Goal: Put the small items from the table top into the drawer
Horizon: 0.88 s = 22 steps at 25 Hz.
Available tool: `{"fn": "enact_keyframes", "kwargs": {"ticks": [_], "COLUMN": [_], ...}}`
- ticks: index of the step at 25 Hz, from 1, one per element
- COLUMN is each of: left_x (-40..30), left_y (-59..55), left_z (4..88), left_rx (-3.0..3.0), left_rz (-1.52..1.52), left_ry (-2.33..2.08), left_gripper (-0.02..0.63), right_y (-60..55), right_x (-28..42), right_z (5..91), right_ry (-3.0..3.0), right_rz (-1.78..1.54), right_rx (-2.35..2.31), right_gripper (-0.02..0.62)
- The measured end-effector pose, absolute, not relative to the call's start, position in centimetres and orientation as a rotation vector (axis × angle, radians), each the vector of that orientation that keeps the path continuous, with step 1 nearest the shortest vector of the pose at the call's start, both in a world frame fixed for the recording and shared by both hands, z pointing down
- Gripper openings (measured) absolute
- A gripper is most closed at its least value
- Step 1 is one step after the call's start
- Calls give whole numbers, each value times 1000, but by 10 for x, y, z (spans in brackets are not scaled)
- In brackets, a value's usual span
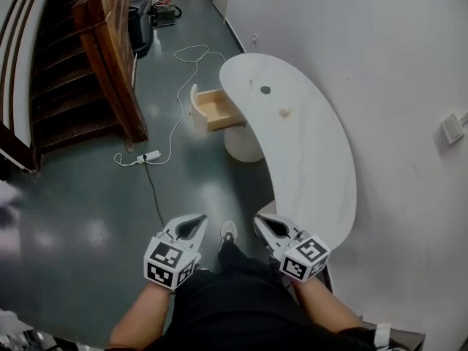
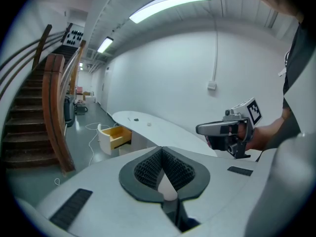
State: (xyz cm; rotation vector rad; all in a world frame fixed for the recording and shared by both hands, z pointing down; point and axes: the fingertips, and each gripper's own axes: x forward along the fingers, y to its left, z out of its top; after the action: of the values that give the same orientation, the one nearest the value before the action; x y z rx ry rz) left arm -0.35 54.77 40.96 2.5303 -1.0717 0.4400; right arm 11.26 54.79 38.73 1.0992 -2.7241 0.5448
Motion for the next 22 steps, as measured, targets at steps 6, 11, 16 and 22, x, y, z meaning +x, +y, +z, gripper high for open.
{"fn": "enact_keyframes", "kwargs": {"ticks": [6,11,16,22], "left_x": [-14,-23,-12,8], "left_y": [482,409,361,310], "left_z": [412,389,394,407], "left_rx": [2462,2455,2426,2355], "left_rz": [429,392,422,400], "left_ry": [-1123,-1235,-1250,-1235], "left_gripper": [14,14,14,14], "right_y": [457,372,317,279], "right_x": [110,109,114,129], "right_z": [399,383,378,397], "right_ry": [-2737,-2775,-2798,-2789], "right_rz": [645,605,583,637], "right_rx": [1080,1042,992,946], "right_gripper": [-2,-2,-2,-2]}}
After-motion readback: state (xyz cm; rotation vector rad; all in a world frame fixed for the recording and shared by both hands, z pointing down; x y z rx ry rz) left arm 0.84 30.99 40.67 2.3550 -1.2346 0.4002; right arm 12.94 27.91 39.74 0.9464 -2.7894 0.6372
